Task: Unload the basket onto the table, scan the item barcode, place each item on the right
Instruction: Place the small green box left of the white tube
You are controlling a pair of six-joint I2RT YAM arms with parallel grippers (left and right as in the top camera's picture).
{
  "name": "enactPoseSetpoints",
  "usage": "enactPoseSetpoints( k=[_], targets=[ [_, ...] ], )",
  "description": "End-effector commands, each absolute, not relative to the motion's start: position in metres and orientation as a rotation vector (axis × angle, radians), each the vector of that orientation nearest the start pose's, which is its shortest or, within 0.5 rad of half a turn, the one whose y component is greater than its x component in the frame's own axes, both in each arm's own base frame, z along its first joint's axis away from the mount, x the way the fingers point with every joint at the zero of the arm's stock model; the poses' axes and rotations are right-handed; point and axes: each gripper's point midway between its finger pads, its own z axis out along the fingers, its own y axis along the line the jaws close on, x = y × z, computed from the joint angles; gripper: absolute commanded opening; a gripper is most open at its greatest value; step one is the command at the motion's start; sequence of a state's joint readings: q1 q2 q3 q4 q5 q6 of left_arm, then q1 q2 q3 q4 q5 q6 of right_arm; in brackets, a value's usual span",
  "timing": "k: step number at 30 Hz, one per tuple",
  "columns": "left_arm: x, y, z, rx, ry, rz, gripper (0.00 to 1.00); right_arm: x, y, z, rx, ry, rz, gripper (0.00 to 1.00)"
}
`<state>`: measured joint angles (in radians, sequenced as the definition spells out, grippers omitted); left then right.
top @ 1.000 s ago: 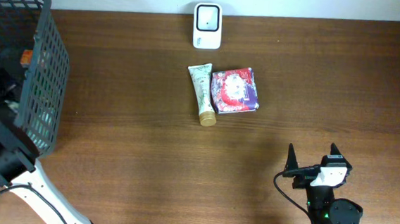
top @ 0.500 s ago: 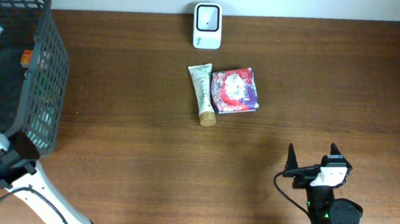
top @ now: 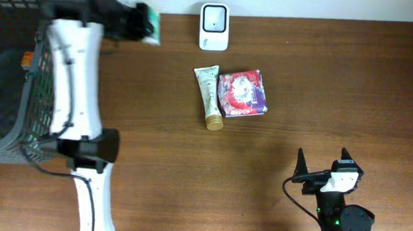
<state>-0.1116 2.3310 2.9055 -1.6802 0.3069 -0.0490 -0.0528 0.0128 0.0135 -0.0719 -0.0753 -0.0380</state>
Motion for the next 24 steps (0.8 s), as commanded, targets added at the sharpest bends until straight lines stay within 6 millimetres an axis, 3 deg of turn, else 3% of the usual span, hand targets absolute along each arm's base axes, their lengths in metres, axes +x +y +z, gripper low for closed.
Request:
enactPoseSetpoints(
  k=[1,4,8,12,14,16,19,20,22,24],
  targets=[
    [0.46,-0.108,0.212,0.152,2.869,-0.018,0.0,0.246,-0.002,0.157,-0.041,1.645,-0.016,0.99],
    [0.45,-0.112,0.163,-0.023,2.946,0.252,0.0,0.246,-0.002,0.157,-0.041,1.645,-0.016,0.99],
    [0.434,-0.151,0.097,-0.001,3.007,0.292,0.03,0.246,-0.002,0.157,-0.041,1.645,-0.016,0.99],
    [0.418,-0.179,0.053,0.095,3.019,0.302,0.12,0.246,-0.002,0.157,-0.041,1.644,-0.016,0.99],
    [0.415,-0.188,0.047,0.113,3.014,0.298,0.33,0.246,-0.002,0.157,-0.041,1.644,-0.016,0.99],
    [0.418,-0.196,0.047,0.128,2.991,0.278,0.73,0.246,-0.002,0.157,-0.041,1.645,-0.016,0.99],
    [0.426,-0.196,0.062,0.137,2.967,0.259,0.75,0.246,-0.002,0.157,-0.041,1.645,-0.016,0.99],
    [0.432,-0.193,0.077,0.116,2.948,0.247,0.73,0.246,-0.002,0.157,-0.041,1.644,-0.016,0.99],
    [0.447,-0.185,0.118,0.06,2.888,0.198,0.7,0.246,-0.002,0.157,-0.041,1.644,-0.016,0.99],
    [0.467,-0.167,0.184,-0.035,2.764,0.121,0.7,0.246,-0.002,0.157,-0.041,1.644,-0.016,0.99]
  ],
)
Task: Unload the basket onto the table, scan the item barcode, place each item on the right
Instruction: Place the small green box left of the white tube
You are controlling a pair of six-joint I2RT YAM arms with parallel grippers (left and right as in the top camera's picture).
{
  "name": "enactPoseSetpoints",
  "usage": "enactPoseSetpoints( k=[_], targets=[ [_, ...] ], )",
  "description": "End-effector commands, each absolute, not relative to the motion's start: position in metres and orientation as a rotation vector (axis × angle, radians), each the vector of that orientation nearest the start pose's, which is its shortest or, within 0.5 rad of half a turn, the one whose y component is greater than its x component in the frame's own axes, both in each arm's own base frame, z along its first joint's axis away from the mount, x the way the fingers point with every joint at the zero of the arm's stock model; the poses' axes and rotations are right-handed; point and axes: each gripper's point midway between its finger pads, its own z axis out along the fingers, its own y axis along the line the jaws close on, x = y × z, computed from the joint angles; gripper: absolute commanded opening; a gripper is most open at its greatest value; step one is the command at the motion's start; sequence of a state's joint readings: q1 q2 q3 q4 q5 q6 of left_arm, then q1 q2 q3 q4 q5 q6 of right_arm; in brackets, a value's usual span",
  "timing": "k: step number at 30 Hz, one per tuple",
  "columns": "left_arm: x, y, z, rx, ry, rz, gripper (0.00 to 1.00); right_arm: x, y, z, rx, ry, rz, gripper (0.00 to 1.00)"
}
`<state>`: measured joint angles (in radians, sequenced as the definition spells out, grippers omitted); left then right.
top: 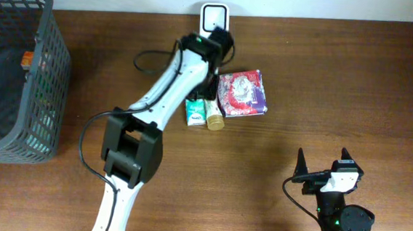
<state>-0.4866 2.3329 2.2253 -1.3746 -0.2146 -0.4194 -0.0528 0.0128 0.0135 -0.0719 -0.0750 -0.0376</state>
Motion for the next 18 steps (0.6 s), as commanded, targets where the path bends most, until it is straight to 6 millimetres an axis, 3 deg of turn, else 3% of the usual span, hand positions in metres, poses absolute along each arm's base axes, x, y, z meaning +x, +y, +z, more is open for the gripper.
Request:
enactPoseSetpoints(
  k=[1,2,3,4,5,7,8,9,10,13,15,16,18],
  targets=[
    [0.476,-0.157,0.214,-0.059,2.697,0.088,0.72,0.246,-0.002,0.157,-0.041,1.645,-0.016,0.99],
    [0.487,-0.138,0.256,-0.094,2.591,0.05,0.8,0.246,-0.002,0.157,-0.041,1.645,-0.016,0.99],
    [0.491,-0.128,0.272,-0.12,2.549,0.039,0.87,0.246,-0.002,0.157,-0.041,1.645,-0.016,0.99],
    [0.497,-0.104,0.305,-0.191,2.458,0.016,0.91,0.246,-0.002,0.157,-0.041,1.645,-0.016,0.99],
    [0.5,-0.063,0.342,-0.295,2.347,0.008,0.99,0.246,-0.002,0.157,-0.041,1.644,-0.016,0.99],
    [0.495,0.003,0.376,-0.445,2.24,0.041,0.99,0.246,-0.002,0.157,-0.041,1.644,-0.016,0.99],
    [0.487,0.044,0.383,-0.546,2.206,0.076,0.99,0.246,-0.002,0.157,-0.041,1.645,-0.016,0.99],
    [0.475,0.081,0.376,-0.644,2.219,0.119,0.99,0.246,-0.002,0.157,-0.041,1.645,-0.016,0.99],
    [0.463,0.104,0.367,-0.707,2.254,0.153,0.99,0.246,-0.002,0.157,-0.041,1.644,-0.016,0.98],
    [0.428,0.154,0.349,-0.882,2.315,0.224,0.99,0.246,-0.002,0.157,-0.041,1.644,-0.017,0.99],
    [0.414,0.188,0.347,-0.991,2.283,0.193,0.99,0.246,-0.002,0.157,-0.041,1.644,-0.016,0.99],
    [0.411,0.196,0.346,-1.015,2.277,0.161,0.99,0.246,-0.002,0.157,-0.041,1.644,-0.016,0.98],
    [0.393,0.231,0.343,-1.102,2.254,0.217,0.99,0.246,-0.002,0.157,-0.041,1.644,-0.016,0.99]
  ],
)
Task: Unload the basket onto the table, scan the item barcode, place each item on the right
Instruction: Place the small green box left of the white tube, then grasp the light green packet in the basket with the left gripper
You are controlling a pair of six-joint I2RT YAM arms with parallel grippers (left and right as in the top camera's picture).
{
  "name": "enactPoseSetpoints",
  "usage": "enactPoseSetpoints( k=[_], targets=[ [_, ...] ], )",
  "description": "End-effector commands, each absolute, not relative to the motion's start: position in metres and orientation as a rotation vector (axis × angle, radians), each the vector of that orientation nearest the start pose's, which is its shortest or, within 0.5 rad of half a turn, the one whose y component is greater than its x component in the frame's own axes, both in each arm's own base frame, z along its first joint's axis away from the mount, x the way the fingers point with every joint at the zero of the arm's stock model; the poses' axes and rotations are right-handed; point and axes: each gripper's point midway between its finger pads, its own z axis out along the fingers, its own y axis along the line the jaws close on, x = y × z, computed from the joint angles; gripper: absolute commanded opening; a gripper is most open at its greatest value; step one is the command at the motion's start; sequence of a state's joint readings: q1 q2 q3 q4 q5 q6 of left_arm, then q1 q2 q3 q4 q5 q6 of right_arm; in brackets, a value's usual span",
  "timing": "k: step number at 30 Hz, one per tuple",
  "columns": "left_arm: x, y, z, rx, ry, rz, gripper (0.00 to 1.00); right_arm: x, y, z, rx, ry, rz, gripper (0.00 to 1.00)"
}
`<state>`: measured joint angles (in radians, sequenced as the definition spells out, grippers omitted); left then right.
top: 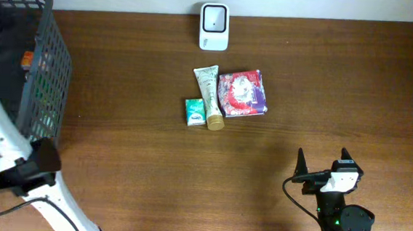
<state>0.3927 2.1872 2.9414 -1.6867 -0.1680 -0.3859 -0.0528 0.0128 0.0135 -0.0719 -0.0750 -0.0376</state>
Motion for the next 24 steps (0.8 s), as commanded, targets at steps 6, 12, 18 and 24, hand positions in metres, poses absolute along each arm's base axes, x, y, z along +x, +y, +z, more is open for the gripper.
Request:
enactPoseSetpoints(
  k=[6,12,18,24],
  targets=[
    [0.352,0.283,0.276,-1.097,2.543,0.309,1.0,0.246,-0.002,0.157,-0.041,1.644,-0.016,0.99],
    [0.351,0.281,0.167,-0.768,2.923,0.203,0.95,0.246,-0.002,0.157,-0.041,1.644,-0.016,0.99],
    [0.337,0.254,0.089,-0.426,3.12,-0.001,0.95,0.246,-0.002,0.157,-0.041,1.644,-0.016,0.99],
    [0.321,0.24,0.064,-0.387,3.194,-0.082,0.85,0.246,-0.002,0.157,-0.041,1.645,-0.016,0.99]
  ],
)
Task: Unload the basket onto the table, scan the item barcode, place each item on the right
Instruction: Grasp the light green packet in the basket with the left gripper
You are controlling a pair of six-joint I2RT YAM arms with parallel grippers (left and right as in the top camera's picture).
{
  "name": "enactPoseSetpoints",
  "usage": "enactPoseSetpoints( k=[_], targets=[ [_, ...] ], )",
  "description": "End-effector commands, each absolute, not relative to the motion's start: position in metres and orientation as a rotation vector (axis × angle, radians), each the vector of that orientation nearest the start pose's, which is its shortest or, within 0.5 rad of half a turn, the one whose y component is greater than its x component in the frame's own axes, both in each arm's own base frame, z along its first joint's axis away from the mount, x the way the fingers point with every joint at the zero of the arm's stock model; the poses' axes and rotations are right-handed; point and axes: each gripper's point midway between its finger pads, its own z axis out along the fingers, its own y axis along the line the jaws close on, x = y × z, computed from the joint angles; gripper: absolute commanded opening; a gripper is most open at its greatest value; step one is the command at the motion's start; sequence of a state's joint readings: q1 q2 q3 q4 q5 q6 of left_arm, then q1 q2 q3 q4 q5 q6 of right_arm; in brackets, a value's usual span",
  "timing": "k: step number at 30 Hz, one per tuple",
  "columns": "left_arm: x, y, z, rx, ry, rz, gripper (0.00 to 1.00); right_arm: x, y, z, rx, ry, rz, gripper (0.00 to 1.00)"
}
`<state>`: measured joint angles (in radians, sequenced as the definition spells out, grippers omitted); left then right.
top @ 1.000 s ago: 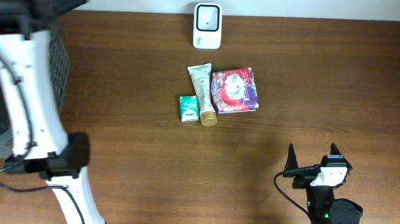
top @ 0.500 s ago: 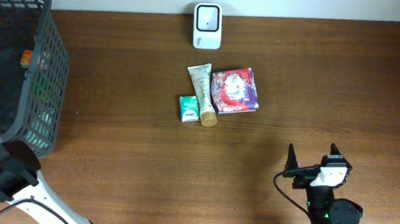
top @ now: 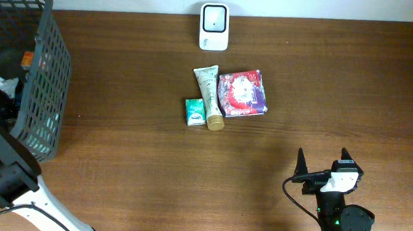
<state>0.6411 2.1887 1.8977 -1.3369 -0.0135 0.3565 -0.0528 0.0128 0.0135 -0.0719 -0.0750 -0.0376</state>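
Note:
The white barcode scanner stands at the table's far edge. Below it lie a cream tube, a red and purple packet and a small green box, side by side. My left arm comes up from the lower left corner, and its end sits inside the grey basket. The left gripper shows only partly behind the mesh, so its jaws cannot be read. At the near right, the right gripper stands open and holds nothing.
The basket fills the far left of the table, with an orange item inside it. A black cable loops beside the right arm's base.
The left arm's end has moved from the left edge beside the basket to inside it. The items on the table and the right arm have not moved.
The left gripper first held the green box at the far left near the basket, with only the tube and packet on the table. Then the arm reached by the scanner, and the box lay beside the tube. The arm then drew back left, and now ends in the basket.

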Motion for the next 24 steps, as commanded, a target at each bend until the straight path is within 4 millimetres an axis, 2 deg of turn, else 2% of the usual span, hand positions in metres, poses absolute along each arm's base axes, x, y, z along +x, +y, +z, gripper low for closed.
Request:
enactPoseSetpoints(
  k=[1,4,6,7,8,11,13,16,18,19,21,22,23,24],
  targets=[
    [0.317,0.237,0.06,-0.388,3.207,-0.095,0.87,0.246,-0.002,0.157,-0.041,1.645,-0.016,0.99],
    [0.316,0.226,0.053,-0.377,3.207,-0.188,0.83,0.246,-0.002,0.157,-0.041,1.644,-0.016,0.99],
    [0.32,0.227,0.055,-0.376,3.189,-0.184,0.93,0.246,-0.002,0.157,-0.041,1.645,-0.016,0.99],
    [0.323,0.229,0.06,-0.375,3.178,-0.179,0.94,0.246,-0.002,0.157,-0.041,1.644,-0.017,0.99],
    [0.324,0.23,0.067,-0.373,3.173,-0.174,0.89,0.246,-0.002,0.157,-0.041,1.644,-0.016,0.99],
    [0.323,0.227,0.068,-0.376,3.176,-0.194,0.86,0.246,-0.002,0.157,-0.041,1.644,-0.016,0.99],
    [0.32,0.219,0.061,-0.381,3.182,-0.257,0.87,0.246,-0.002,0.157,-0.041,1.645,-0.016,0.99],
    [0.299,0.204,0.039,-0.396,3.252,-0.332,0.87,0.246,-0.002,0.157,-0.041,1.644,-0.016,0.99],
    [0.285,0.201,0.027,-0.397,3.309,-0.318,0.86,0.246,-0.002,0.157,-0.041,1.644,-0.016,0.99],
    [0.282,0.205,0.024,-0.394,3.322,-0.281,0.84,0.246,-0.002,0.157,-0.041,1.645,-0.016,0.99],
    [0.29,0.214,0.028,-0.387,3.3,-0.221,0.57,0.246,-0.002,0.157,-0.041,1.644,-0.016,0.99],
    [0.295,0.218,0.033,-0.385,3.282,-0.201,0.38,0.246,-0.002,0.157,-0.041,1.644,-0.016,0.99],
    [0.306,0.226,0.045,-0.381,3.247,-0.163,0.27,0.246,-0.002,0.157,-0.041,1.644,-0.016,0.99],
    [0.315,0.233,0.057,-0.402,3.212,-0.127,0.27,0.246,-0.002,0.157,-0.041,1.645,-0.016,0.99]
  ],
)
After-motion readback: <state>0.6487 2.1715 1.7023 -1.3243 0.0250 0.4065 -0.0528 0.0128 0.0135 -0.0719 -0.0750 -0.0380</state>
